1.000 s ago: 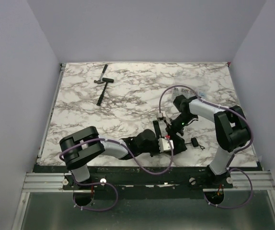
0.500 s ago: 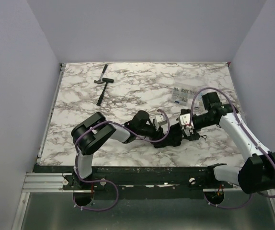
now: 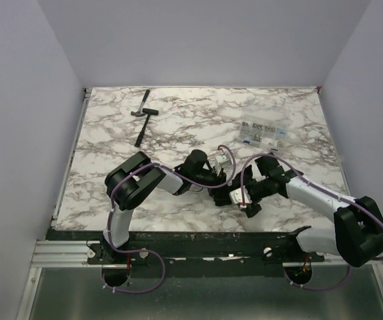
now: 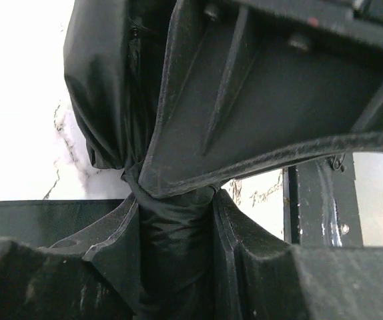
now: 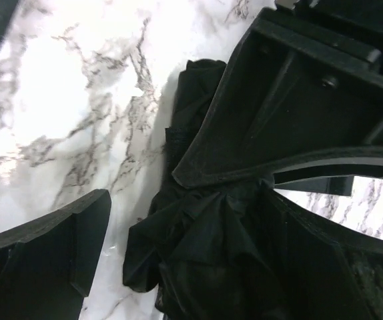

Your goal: Put away the umbrella

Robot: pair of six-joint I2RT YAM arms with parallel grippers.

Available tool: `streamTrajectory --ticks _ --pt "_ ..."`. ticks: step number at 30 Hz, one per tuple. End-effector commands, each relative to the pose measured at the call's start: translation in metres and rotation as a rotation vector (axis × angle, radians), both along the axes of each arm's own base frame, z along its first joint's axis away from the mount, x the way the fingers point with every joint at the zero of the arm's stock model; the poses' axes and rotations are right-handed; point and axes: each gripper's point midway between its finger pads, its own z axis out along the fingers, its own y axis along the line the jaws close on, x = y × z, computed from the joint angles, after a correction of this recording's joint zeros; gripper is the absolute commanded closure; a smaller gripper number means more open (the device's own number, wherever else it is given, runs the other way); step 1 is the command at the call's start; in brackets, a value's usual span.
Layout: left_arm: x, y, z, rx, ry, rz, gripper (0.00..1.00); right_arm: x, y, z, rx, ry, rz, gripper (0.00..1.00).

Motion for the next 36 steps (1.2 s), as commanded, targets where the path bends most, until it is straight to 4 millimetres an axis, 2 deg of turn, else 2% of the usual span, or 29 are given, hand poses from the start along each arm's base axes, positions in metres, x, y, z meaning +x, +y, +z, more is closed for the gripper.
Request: streamTrajectory --ticks 1,3,6,7,9,10,14,16,19,20,23,27,30,33,36 --pt "-0.067 0.074 -0.107 0.421 0.399 0.041 0.95 0.005 -0.015 -0.042 -0.13 -0.067 -0.089 0.09" --pt "-0.063 0.072 -0.104 0.408 0.41 0.053 0.95 0.008 -0.027 -0.055 -0.195 -0.093 -0.12 0.24" --pt "-0.055 0.068 -0.096 0.37 0.419 0.089 0.94 0.005 -0.04 -0.068 -0.273 -0.07 -0.137 0.59" --pt "-0.05 0.066 -0.09 0.349 0.41 0.104 0.93 0.002 -0.044 -0.071 -0.291 -0.057 -0.136 0.68" --pt "-0.036 0.061 -0.074 0.294 0.389 0.151 0.88 -0.002 -0.045 -0.074 -0.3 -0.032 -0.139 0.79" --pt "-0.027 0.057 -0.064 0.261 0.366 0.177 0.84 -0.003 -0.045 -0.074 -0.303 -0.024 -0.135 0.83" --pt "0.009 0.05 -0.013 0.147 0.221 0.297 0.59 -0.012 -0.048 -0.076 -0.329 0.03 -0.114 0.9" --pt "0.026 0.052 0.019 0.083 0.109 0.375 0.4 -0.02 -0.05 -0.077 -0.351 0.073 -0.094 0.92" --pt "0.049 0.064 0.062 0.012 -0.034 0.513 0.12 -0.034 -0.051 -0.079 -0.378 0.148 -0.061 0.94" --pt "0.053 0.071 0.068 0.003 -0.054 0.553 0.02 -0.035 -0.051 -0.079 -0.386 0.158 -0.06 0.95" --pt "0.058 0.088 0.084 -0.048 -0.044 0.617 0.01 -0.036 -0.048 -0.078 -0.395 0.188 -0.071 0.95" --pt "0.046 0.104 0.079 -0.146 0.099 0.64 0.01 -0.035 -0.047 -0.077 -0.424 0.237 -0.087 0.97" --pt "0.036 0.11 0.06 -0.132 0.25 0.649 0.03 -0.037 -0.049 -0.078 -0.478 0.314 -0.099 1.0" --pt "0.025 0.116 0.052 -0.16 0.211 0.633 0.14 -0.037 -0.049 -0.08 -0.512 0.364 -0.102 1.0" --pt "0.015 0.128 0.059 -0.222 0.043 0.617 0.21 -0.041 -0.046 -0.078 -0.522 0.425 -0.079 1.0"
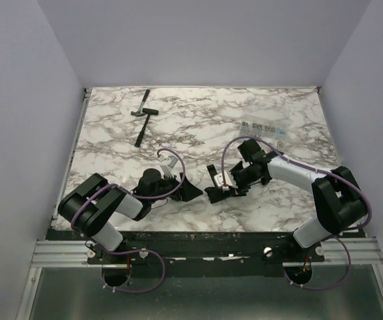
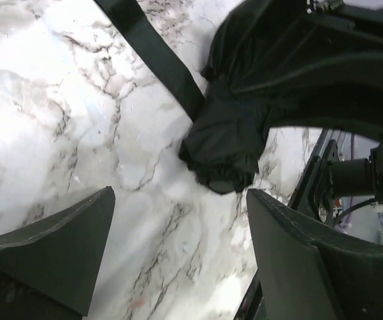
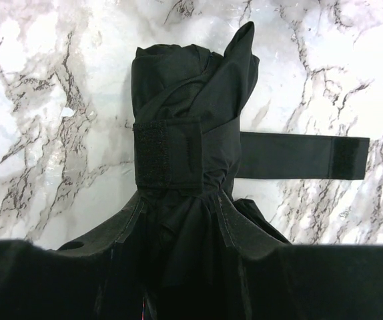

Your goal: Put away the umbrella

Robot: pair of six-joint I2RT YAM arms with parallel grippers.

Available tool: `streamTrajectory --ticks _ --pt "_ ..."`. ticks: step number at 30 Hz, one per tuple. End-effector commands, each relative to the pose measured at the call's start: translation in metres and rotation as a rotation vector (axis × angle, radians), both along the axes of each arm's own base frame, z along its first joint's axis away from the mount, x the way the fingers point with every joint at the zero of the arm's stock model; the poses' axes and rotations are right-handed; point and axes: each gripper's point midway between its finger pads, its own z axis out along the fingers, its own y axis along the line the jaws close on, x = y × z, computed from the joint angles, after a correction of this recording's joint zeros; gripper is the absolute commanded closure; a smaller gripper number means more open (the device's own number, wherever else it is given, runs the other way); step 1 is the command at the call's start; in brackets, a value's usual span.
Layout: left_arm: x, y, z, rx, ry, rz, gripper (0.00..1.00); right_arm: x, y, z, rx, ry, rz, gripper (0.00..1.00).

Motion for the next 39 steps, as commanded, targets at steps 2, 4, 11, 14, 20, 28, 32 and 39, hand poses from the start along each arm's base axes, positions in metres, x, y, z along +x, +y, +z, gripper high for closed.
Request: streamTrajectory --ticks 2,4,11,14,20,28,32,39 --pt "-0.019 0.01 0.028 -0.031 -0.353 -0.05 0.2 -0.075 -0.07 -0.052 -0.391 0.374 -0.038 1.0" --pt "-0.026 0.013 0.026 0.057 -0.492 -0.068 0.16 -0.077 -0.072 -0.055 -0.425 0.42 -0.037 1.0" --pt "-0.037 -0.01 0.029 0.429 -0.796 -0.255 0.01 -0.079 -0.071 -0.061 -0.514 0.577 -0.057 1.0" --pt "-0.031 -0.015 0.023 0.571 -0.878 -0.304 0.01 -0.075 -0.068 -0.062 -0.534 0.61 -0.072 1.0" --pt "-0.027 -0.032 0.002 0.715 -0.957 -0.445 0.01 -0.072 -0.064 -0.064 -0.55 0.647 -0.09 1.0" --pt "-0.014 -0.059 0.003 0.757 -1.056 -0.492 0.01 -0.069 -0.063 -0.065 -0.551 0.645 -0.104 0.99" --pt "-0.022 -0.067 -0.005 0.728 -1.036 -0.552 0.06 -0.067 -0.061 -0.066 -0.549 0.64 -0.113 1.0" --pt "-0.05 -0.072 -0.043 0.659 -0.853 -0.669 0.38 -0.06 -0.056 -0.07 -0.533 0.62 -0.148 0.98"
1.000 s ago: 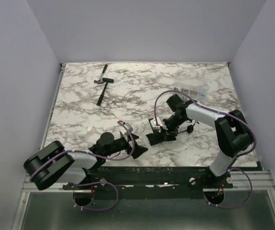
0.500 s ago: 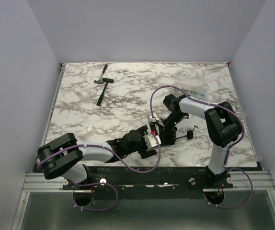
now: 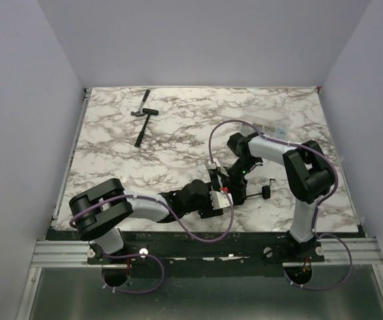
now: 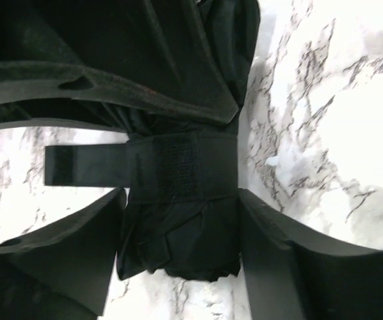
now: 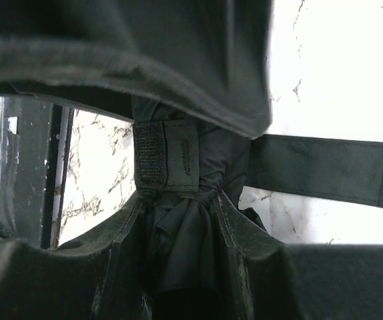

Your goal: Put away the umbrella

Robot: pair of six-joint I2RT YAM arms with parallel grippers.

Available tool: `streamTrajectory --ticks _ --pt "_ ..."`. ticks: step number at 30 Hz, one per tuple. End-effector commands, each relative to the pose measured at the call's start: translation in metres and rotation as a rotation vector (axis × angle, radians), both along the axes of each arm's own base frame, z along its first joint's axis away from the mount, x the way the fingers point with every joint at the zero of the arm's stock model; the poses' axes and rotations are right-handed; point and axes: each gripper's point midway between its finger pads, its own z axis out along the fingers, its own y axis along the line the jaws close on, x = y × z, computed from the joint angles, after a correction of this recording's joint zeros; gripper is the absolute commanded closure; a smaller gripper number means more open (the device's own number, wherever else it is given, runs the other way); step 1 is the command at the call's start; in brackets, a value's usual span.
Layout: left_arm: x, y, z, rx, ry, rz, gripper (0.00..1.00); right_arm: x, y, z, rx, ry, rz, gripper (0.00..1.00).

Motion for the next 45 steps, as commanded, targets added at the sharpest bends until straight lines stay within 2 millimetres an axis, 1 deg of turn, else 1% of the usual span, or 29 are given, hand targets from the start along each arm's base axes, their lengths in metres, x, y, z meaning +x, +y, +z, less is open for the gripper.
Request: streamTrajectory --ticks 1,2,4,6,7,8,9,10,11,12,13,14,16,18,20,21,22,23,25,26,27,29,31,34,35,36,40,44,45 --pt "-0.02 -0.006 -0.028 0.022 0.15 -0.034 0.43 -0.03 -0.065 -0.066 -0.358 0.053 0.089 0.97" --pt "-0.022 -0.005 -0.034 0.029 0.173 -0.024 0.5 -0.029 -0.064 -0.066 -0.355 0.048 0.082 0.95" --pt "-0.025 -0.002 -0.047 0.062 0.223 0.002 0.74 -0.024 -0.059 -0.064 -0.341 0.029 0.059 0.89" --pt "-0.028 0.006 -0.06 0.098 0.28 0.034 0.77 -0.011 -0.052 -0.055 -0.312 -0.003 0.01 0.78" --pt "-0.032 0.009 -0.067 0.108 0.325 0.052 0.78 -0.002 -0.047 -0.045 -0.278 -0.026 -0.02 0.69" --pt "-0.035 0.014 -0.074 0.119 0.373 0.073 0.81 0.012 -0.043 -0.035 -0.242 -0.055 -0.058 0.6" --pt "-0.039 0.018 -0.081 0.125 0.423 0.092 0.81 0.028 -0.039 -0.019 -0.196 -0.091 -0.105 0.52" --pt "-0.043 0.021 -0.087 0.128 0.473 0.104 0.83 0.042 -0.038 -0.005 -0.154 -0.12 -0.141 0.4" --pt "-0.048 0.025 -0.094 0.136 0.522 0.125 0.85 0.06 -0.038 0.013 -0.106 -0.163 -0.18 0.34" --pt "-0.051 0.028 -0.1 0.133 0.566 0.133 0.85 0.074 -0.04 0.029 -0.069 -0.199 -0.21 0.29" --pt "-0.054 0.031 -0.106 0.13 0.634 0.168 0.85 0.088 -0.043 0.045 -0.035 -0.241 -0.241 0.27" --pt "-0.058 0.034 -0.112 0.136 0.691 0.185 0.86 0.099 -0.045 0.062 -0.008 -0.284 -0.263 0.24" --pt "-0.059 0.038 -0.119 0.117 0.77 0.212 0.86 0.117 -0.053 0.091 0.037 -0.369 -0.295 0.22" --pt "-0.058 0.042 -0.125 0.101 0.851 0.238 0.86 0.127 -0.06 0.115 0.073 -0.457 -0.312 0.21" --pt "-0.057 0.046 -0.128 0.095 0.918 0.257 0.86 0.125 -0.063 0.134 0.112 -0.538 -0.283 0.2" --pt "-0.057 0.046 -0.129 0.095 0.96 0.258 0.86 0.119 -0.063 0.142 0.144 -0.582 -0.254 0.2" --pt "-0.056 0.048 -0.13 0.093 1.005 0.27 0.86 0.11 -0.062 0.146 0.187 -0.623 -0.198 0.18" --pt "-0.056 0.049 -0.132 0.096 1.048 0.28 0.86 0.099 -0.06 0.151 0.231 -0.678 -0.141 0.14" --pt "-0.053 0.051 -0.134 0.098 1.133 0.31 0.86 0.075 -0.055 0.145 0.329 -0.772 -0.006 0.01" --pt "-0.052 0.051 -0.135 0.101 1.169 0.318 0.86 0.063 -0.053 0.136 0.369 -0.791 0.03 0.0" --pt "-0.054 0.053 -0.137 0.112 1.208 0.326 0.85 0.055 -0.05 0.13 0.409 -0.83 0.061 0.0" --pt "-0.054 0.055 -0.141 0.134 1.263 0.348 0.85 0.046 -0.042 0.121 0.451 -0.846 0.088 0.0" --pt "-0.056 0.056 -0.145 0.154 1.309 0.365 0.85 0.045 -0.039 0.109 0.434 -0.844 0.115 0.0" --pt "-0.056 0.054 -0.147 0.172 1.346 0.374 0.85 0.058 -0.039 0.089 0.375 -0.904 0.116 0.0" --pt "-0.055 0.053 -0.147 0.173 1.352 0.374 0.85 0.059 -0.04 0.08 0.343 -0.914 0.111 0.0" --pt "-0.054 0.052 -0.147 0.174 1.354 0.375 0.85 0.065 -0.041 0.074 0.324 -0.942 0.109 0.0" --pt "-0.05 0.048 -0.144 0.185 1.358 0.374 0.85 0.072 -0.05 0.046 0.232 -0.961 0.069 0.01" --pt "-0.044 0.044 -0.14 0.192 1.36 0.378 0.85 0.063 -0.069 0.011 0.103 -0.924 0.087 0.1" --pt "-0.042 0.042 -0.138 0.192 1.361 0.38 0.84 0.059 -0.074 0.0 0.066 -0.91 0.093 0.15"
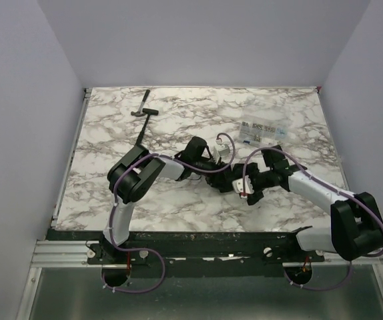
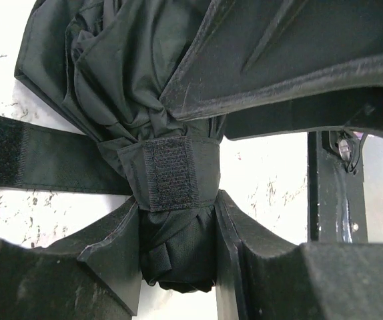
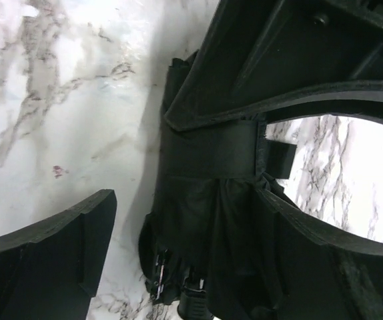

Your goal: Put away the umbrella

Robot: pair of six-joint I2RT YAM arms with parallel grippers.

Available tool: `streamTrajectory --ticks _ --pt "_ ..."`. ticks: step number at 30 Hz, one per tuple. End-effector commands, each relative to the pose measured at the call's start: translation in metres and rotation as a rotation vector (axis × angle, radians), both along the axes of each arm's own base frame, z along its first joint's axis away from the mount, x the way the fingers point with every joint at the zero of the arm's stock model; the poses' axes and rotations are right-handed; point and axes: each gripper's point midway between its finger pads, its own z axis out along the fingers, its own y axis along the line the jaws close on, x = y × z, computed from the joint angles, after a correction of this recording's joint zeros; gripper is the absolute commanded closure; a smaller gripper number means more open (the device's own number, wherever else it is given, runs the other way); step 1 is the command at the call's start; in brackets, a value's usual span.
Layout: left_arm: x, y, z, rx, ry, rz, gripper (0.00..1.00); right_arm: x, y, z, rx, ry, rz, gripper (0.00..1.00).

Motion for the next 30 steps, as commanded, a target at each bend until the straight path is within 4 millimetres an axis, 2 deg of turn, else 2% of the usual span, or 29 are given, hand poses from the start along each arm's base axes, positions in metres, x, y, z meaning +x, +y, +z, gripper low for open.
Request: streamTrajectory --ticks 1,3,4,5,6,8,10,13,16,17,18,21,24,27,29,30 --pt "-0.088 0.09 -0.122 0.561 0.447 0.052 0.84 0.006 -0.027 -0.04 -0.177 -0.025 -0.084 0.19" --pt "-0.081 0.084 -0.116 0.556 0.441 0.076 0.81 -0.004 -0.034 -0.055 -0.235 0.029 -0.092 0.39" --pt "-0.075 0.079 -0.11 0.542 0.431 0.09 0.78 -0.01 -0.035 -0.059 -0.255 0.069 -0.096 0.54" --pt "-0.068 0.074 -0.103 0.527 0.418 0.105 0.74 -0.017 -0.037 -0.065 -0.28 0.115 -0.101 0.62" --pt "-0.06 0.068 -0.093 0.505 0.391 0.125 0.68 -0.021 -0.038 -0.068 -0.3 0.145 -0.11 0.7" --pt "-0.042 0.054 -0.069 0.437 0.33 0.165 0.55 -0.028 -0.042 -0.072 -0.335 0.202 -0.126 0.78" --pt "-0.024 0.041 -0.039 0.361 0.255 0.207 0.42 -0.035 -0.044 -0.073 -0.357 0.272 -0.142 0.81" --pt "0.009 0.029 0.013 0.24 0.083 0.303 0.29 -0.048 -0.043 -0.068 -0.377 0.403 -0.16 0.85" --pt "0.041 0.046 0.063 0.146 -0.151 0.501 0.15 -0.06 -0.043 -0.067 -0.405 0.517 -0.18 0.86" --pt "0.047 0.055 0.076 0.121 -0.222 0.554 0.02 -0.062 -0.043 -0.067 -0.413 0.553 -0.191 0.86" --pt "0.049 0.065 0.088 0.091 -0.297 0.599 0.01 -0.065 -0.042 -0.065 -0.42 0.595 -0.191 0.86" --pt "0.046 0.09 0.109 0.006 -0.443 0.675 0.01 -0.072 -0.037 -0.063 -0.441 0.725 -0.185 0.88" --pt "0.028 0.106 0.115 -0.124 -0.477 0.643 0.01 -0.073 -0.034 -0.067 -0.468 0.815 -0.203 0.88" --pt "-0.008 0.1 0.117 -0.199 -0.603 0.465 0.01 -0.075 -0.036 -0.073 -0.518 0.897 -0.226 0.88" --pt "-0.031 0.089 0.106 -0.15 -0.737 0.346 0.02 -0.075 -0.037 -0.078 -0.548 0.941 -0.244 0.88" --pt "-0.037 0.085 0.098 -0.098 -0.8 0.291 0.02 -0.076 -0.036 -0.08 -0.555 0.96 -0.25 0.88"
